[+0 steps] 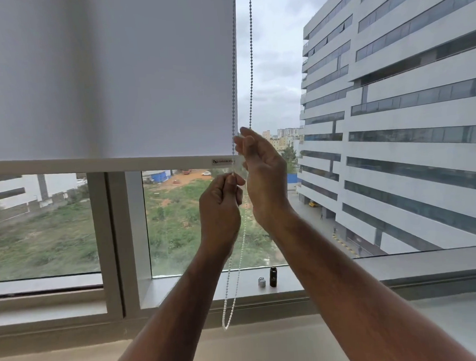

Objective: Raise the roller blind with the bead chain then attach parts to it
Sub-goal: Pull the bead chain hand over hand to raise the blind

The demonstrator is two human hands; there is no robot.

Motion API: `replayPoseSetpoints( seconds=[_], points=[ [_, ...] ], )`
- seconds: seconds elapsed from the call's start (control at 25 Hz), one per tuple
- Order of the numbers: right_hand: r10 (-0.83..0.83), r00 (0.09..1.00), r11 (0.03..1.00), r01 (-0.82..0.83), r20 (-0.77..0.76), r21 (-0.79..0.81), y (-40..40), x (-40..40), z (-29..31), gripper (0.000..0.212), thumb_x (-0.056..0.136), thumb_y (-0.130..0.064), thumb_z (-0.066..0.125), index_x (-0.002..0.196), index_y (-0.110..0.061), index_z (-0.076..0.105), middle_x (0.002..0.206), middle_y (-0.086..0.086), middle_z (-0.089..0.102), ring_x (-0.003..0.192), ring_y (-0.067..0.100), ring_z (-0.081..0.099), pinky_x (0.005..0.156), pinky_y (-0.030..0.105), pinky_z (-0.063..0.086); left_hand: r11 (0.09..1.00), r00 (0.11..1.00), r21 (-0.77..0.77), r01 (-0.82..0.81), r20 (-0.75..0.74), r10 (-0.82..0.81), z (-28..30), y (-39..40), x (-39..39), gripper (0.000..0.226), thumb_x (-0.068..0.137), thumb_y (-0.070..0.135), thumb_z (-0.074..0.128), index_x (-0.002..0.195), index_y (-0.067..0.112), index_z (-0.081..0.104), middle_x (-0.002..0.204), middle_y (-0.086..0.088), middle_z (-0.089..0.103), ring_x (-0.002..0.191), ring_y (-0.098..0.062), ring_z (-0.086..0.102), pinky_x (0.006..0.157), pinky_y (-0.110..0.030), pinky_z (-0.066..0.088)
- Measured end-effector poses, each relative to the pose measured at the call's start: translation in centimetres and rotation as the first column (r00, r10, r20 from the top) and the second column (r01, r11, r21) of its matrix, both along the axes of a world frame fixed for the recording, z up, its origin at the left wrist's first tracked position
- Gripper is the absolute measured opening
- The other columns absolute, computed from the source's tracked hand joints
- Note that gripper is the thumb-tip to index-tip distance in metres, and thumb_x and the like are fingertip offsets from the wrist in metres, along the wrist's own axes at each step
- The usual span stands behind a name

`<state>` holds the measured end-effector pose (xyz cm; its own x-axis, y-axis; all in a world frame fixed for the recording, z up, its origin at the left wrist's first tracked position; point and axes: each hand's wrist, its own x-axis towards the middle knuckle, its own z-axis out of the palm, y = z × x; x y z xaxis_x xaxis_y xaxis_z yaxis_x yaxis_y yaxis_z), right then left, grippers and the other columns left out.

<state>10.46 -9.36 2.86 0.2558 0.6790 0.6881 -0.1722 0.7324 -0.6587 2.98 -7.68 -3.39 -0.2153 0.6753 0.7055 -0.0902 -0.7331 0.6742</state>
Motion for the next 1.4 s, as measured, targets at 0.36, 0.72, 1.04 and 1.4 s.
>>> replayPoseSetpoints(
  seconds=[0.36, 0.72, 1.04, 1.4],
  points=[
    [-0.002, 0.999, 0.999, 0.0, -0.047, -0.043, 1.0, -1.3, 4.8, 0.021, 0.102, -0.013, 0.06, 0.117, -0.005, 0.073, 0.067, -0.001, 0.061, 0.052, 0.006, 0.054, 0.048, 0.021, 0.045, 0.998, 0.998, -0.041, 0.056, -0.024, -0.057, -4.4, -0.6, 0.8, 0.032, 0.107, 0.02, 0.048, 0.083, 0.024, 0.069, 0.056, 0.011, 0.047, 0.046, -0.002, 0.035, 0.048, -0.021, 0.029],
    [-0.101, 0.994, 0.995, 0.101, 0.031, 0.007, 0.5, -1.4, 1.4, 0.023, 0.104, -0.009, 0.054, 0.094, -0.009, 0.075, 0.057, -0.011, 0.046, 0.05, 0.003, 0.036, 0.047, 0.018, 0.032, 0.957, 0.978, -0.203, 0.207, 0.084, -0.193, -3.9, 0.2, -0.2, 0.035, 0.11, 0.015, 0.044, 0.093, 0.012, 0.074, 0.079, -0.01, 0.071, 0.07, -0.016, 0.065, 0.061, -0.028, 0.056],
    [-0.127, 0.989, 0.99, 0.13, 0.07, -0.044, -0.6, -1.2, -3.9, 0.026, 0.105, -0.014, 0.055, 0.088, -0.013, 0.076, 0.056, -0.014, 0.051, 0.052, 0.001, 0.041, 0.05, 0.019, 0.035, 0.984, 0.973, -0.058, 0.171, 0.168, -0.159, 6.5, 0.3, -0.6, 0.03, 0.11, 0.016, 0.044, 0.109, 0.008, 0.073, 0.096, -0.011, 0.076, 0.082, -0.014, 0.075, 0.071, -0.03, 0.06],
    [-0.105, 0.988, 0.99, 0.115, 0.11, -0.087, -1.2, -0.7, -7.7, 0.024, 0.104, -0.004, 0.054, 0.091, -0.007, 0.074, 0.061, -0.004, 0.048, 0.058, 0.007, 0.041, 0.057, 0.023, 0.037, 0.978, 0.969, 0.047, 0.203, 0.131, -0.208, 15.5, -0.4, 1.1, 0.026, 0.109, 0.012, 0.046, 0.116, 0.002, 0.069, 0.086, -0.006, 0.072, 0.062, -0.011, 0.064, 0.055, -0.022, 0.054]
  ],
)
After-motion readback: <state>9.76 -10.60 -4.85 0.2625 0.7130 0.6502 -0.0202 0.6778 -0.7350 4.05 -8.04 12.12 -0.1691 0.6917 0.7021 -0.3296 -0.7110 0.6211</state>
